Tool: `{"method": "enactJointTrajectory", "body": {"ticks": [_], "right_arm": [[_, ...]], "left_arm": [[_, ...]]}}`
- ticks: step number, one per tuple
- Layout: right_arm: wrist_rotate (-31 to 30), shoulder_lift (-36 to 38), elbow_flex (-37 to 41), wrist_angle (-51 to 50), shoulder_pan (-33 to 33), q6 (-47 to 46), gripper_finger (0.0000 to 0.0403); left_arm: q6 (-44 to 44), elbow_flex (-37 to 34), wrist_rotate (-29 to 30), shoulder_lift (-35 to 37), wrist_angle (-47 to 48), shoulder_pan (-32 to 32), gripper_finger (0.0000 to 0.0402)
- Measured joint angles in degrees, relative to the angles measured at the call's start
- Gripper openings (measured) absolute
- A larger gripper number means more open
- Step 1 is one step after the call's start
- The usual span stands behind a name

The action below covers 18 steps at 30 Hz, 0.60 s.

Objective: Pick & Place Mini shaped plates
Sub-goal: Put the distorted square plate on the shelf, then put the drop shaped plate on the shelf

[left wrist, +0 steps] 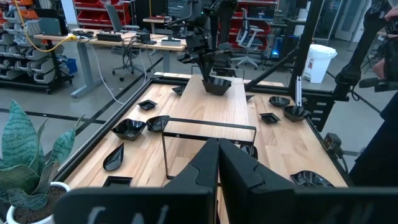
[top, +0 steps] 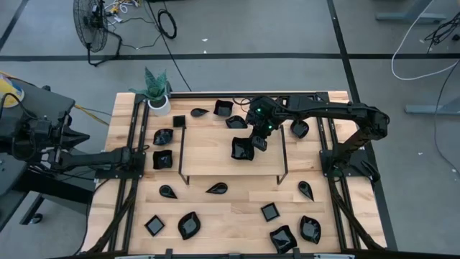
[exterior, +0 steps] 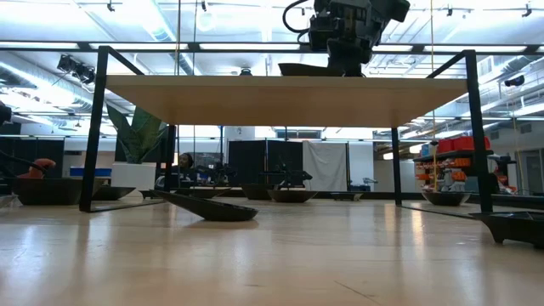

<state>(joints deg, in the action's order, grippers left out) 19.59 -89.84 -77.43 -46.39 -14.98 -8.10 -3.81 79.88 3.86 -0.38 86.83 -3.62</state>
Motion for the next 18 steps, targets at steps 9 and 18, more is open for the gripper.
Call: {"method": "enactJointTrajectory", "body": {"ticks": [9, 18], "right_arm": [[0.00, 0.00, 0.00, 0.81, -0.22, 0.44, 0.0020], [0.00, 0.00, 0.00, 3.15, -0.37, 0.66, 0.0022]], "left_arm": [[0.02, 0.00, -0.01, 0.00, 0.00, -0.02, 0.0018], [0.04, 0.00, -0.01, 0.00, 0.00, -0.01, 0.0018]]}}
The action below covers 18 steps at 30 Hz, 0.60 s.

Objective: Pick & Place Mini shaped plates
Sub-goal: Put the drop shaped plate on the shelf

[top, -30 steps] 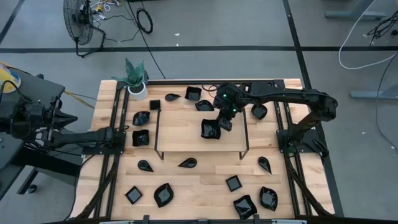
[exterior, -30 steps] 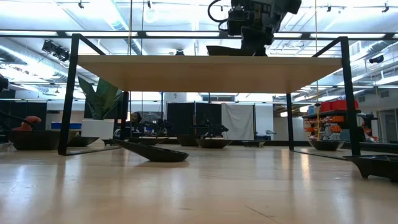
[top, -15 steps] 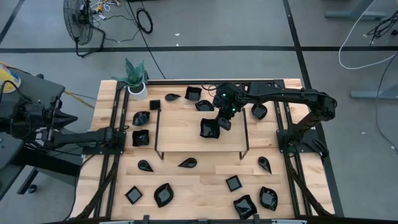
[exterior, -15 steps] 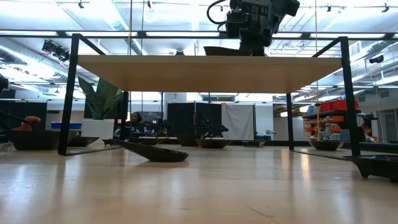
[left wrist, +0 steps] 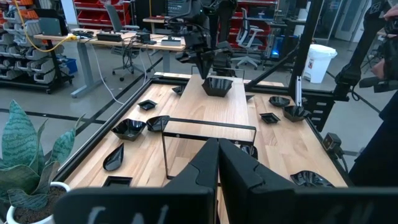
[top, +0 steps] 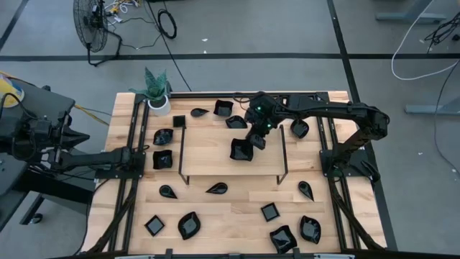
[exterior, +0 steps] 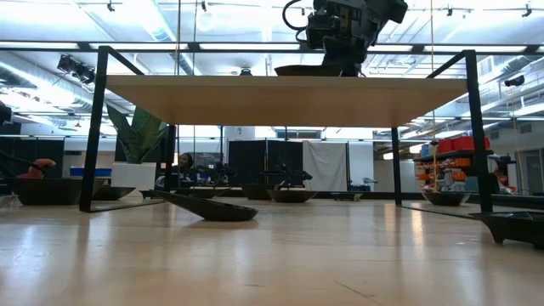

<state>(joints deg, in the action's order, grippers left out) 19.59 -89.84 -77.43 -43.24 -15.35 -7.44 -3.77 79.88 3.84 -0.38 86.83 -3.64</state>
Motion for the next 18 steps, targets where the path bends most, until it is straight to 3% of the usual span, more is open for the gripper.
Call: {"method": "enactJointTrajectory", "body": {"ticks": [9, 18], "right_arm": [[-0.01, 0.35, 0.00, 0.46, -0.81, -0.24, 0.0031], [-5.67, 4.95, -0.02, 0.66, -0.94, 0.00, 0.0114]], "left_arm": [[-0.02, 0.00, -0.01, 0.00, 0.00, 0.00, 0.0018], [-0.02, 0.00, 0.01, -0.01, 0.00, 0.00, 0.0018]]}}
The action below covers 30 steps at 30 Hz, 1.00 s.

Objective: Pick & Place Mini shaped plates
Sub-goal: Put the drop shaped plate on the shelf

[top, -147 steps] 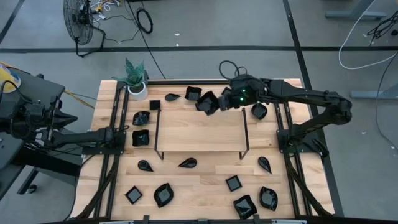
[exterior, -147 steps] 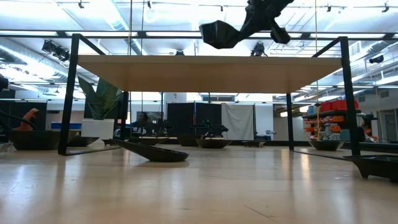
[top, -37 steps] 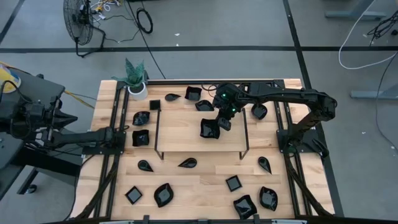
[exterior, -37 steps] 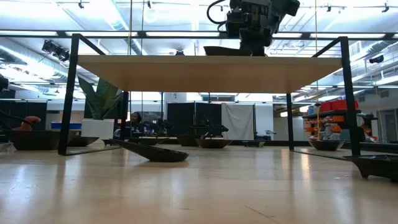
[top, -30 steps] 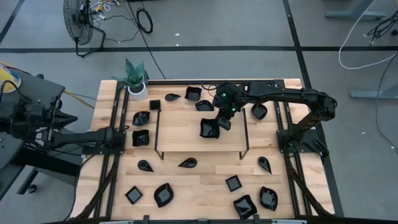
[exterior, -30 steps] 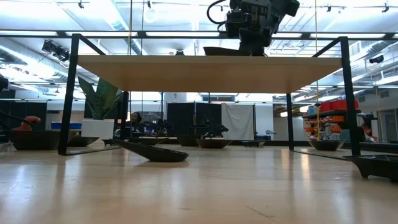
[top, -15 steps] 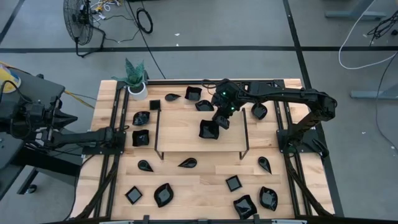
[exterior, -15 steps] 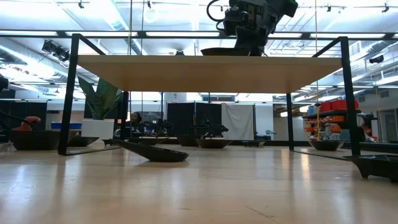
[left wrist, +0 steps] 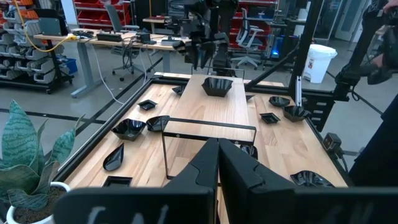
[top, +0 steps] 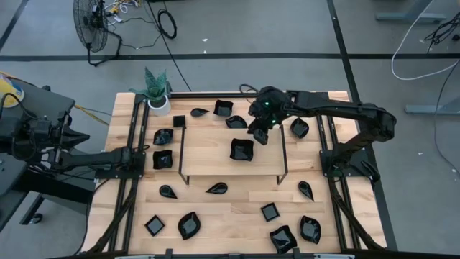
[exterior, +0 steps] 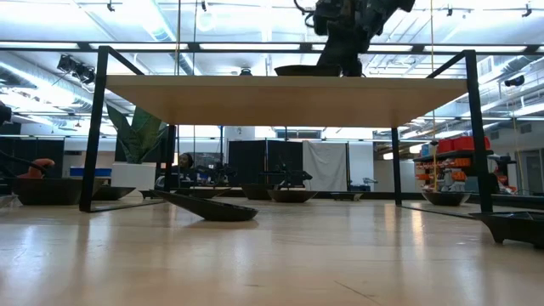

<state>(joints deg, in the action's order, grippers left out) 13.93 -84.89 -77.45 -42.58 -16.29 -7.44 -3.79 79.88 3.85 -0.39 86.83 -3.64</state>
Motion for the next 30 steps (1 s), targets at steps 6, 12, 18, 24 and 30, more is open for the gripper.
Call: {"method": "enactJointTrajectory", "body": {"ticks": [6, 12, 18, 24, 30], "right_arm": [[-1.48, 2.11, 0.00, -1.39, -1.40, -1.85, 0.0152], [-2.87, 4.45, 2.47, -1.63, -3.44, -3.46, 0.0164], [-7.50, 9.55, 6.83, -1.56, -3.63, -5.35, 0.0165], [-7.50, 16.37, 9.94, -2.22, -3.60, -7.21, 0.0165], [-7.03, 22.76, 13.76, -5.68, -1.86, -10.33, 0.0165]], "left_arm": [[0.02, 0.00, -0.01, -0.01, 0.00, 0.00, 0.0018], [-0.02, 0.00, 0.00, 0.01, 0.00, 0.01, 0.0018], [0.02, 0.00, 0.00, 0.01, 0.00, 0.00, 0.0018], [0.00, 0.00, 0.00, 0.01, 0.00, 0.02, 0.0018], [0.01, 0.00, -0.02, 0.01, 0.00, 0.02, 0.0018]]}}
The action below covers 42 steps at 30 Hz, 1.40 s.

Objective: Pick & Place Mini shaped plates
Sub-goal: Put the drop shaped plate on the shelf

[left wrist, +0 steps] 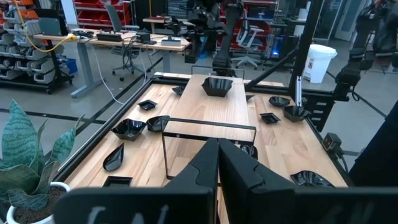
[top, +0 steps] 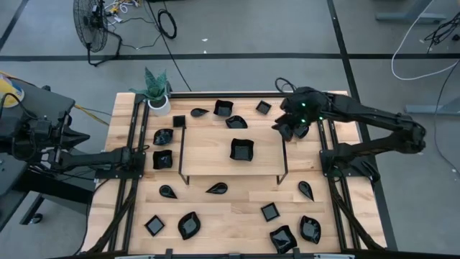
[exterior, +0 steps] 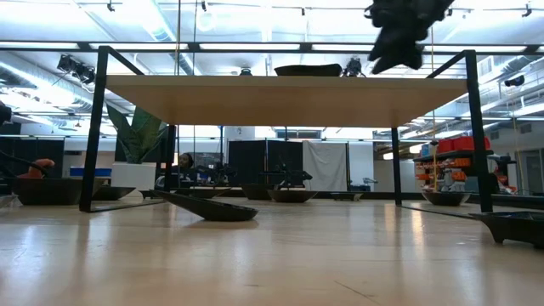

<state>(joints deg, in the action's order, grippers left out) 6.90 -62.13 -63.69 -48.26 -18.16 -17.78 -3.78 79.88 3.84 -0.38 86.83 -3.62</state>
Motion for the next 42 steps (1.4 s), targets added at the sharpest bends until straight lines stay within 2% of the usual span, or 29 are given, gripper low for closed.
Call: {"method": "enactJointTrajectory", "body": {"ticks": [22, 26, 34, 42], "right_arm": [[-1.55, 12.63, 1.03, -17.76, 1.49, -4.30, 0.0165], [-1.55, 15.27, 3.57, -19.36, 1.91, -5.45, 0.0165], [-0.37, 18.78, 9.67, -23.39, 7.38, -15.18, 0.0165], [-0.40, 19.23, 13.61, -23.59, 14.82, -24.13, 0.0165]], "left_arm": [[-0.02, 0.00, 0.00, 0.00, 0.00, -0.01, 0.0018], [-0.01, 0.00, 0.01, 0.00, 0.00, 0.00, 0.0018], [-0.01, 0.00, 0.02, 0.00, 0.00, -0.01, 0.0018], [-0.01, 0.00, 0.01, -0.01, 0.00, 0.00, 0.0018]]}}
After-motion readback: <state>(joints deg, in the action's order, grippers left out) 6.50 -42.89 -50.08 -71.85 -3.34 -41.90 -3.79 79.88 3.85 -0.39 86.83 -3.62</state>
